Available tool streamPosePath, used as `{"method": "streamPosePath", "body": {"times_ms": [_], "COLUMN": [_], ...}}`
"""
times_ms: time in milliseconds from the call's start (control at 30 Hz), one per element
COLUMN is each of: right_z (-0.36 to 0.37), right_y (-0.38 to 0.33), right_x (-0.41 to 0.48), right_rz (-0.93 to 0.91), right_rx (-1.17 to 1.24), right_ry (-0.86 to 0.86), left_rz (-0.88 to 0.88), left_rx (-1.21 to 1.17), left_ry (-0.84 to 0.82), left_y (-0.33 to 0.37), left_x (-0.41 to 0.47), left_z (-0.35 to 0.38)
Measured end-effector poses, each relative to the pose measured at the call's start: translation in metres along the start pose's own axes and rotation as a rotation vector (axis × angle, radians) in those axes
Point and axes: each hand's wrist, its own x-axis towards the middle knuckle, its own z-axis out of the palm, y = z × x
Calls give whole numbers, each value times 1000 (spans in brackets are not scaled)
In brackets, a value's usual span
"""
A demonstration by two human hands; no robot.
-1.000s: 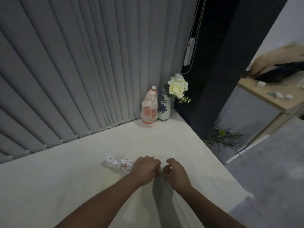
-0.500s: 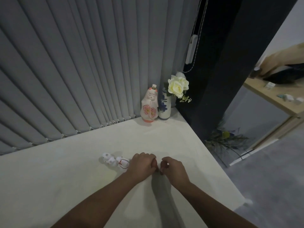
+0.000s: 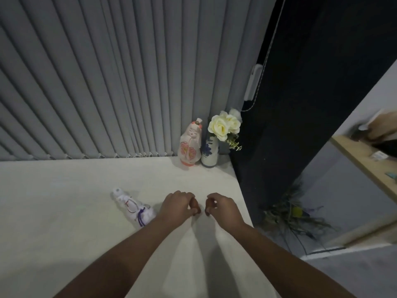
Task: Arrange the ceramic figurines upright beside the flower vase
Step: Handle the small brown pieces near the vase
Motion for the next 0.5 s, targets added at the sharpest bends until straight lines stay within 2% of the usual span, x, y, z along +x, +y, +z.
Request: {"method": "streamPosePath", "body": {"times_ms": [500], "right_z": [-51], "right_y": [52], "right_x": [39], "right_rz": [-33], "right_rx": [-21], "right_ry": [-65], "left_rz": [-189], "left_rx": [-59], "left_ry": [41], "left_y": [38], "left_x": [31], "left_z": [18]}}
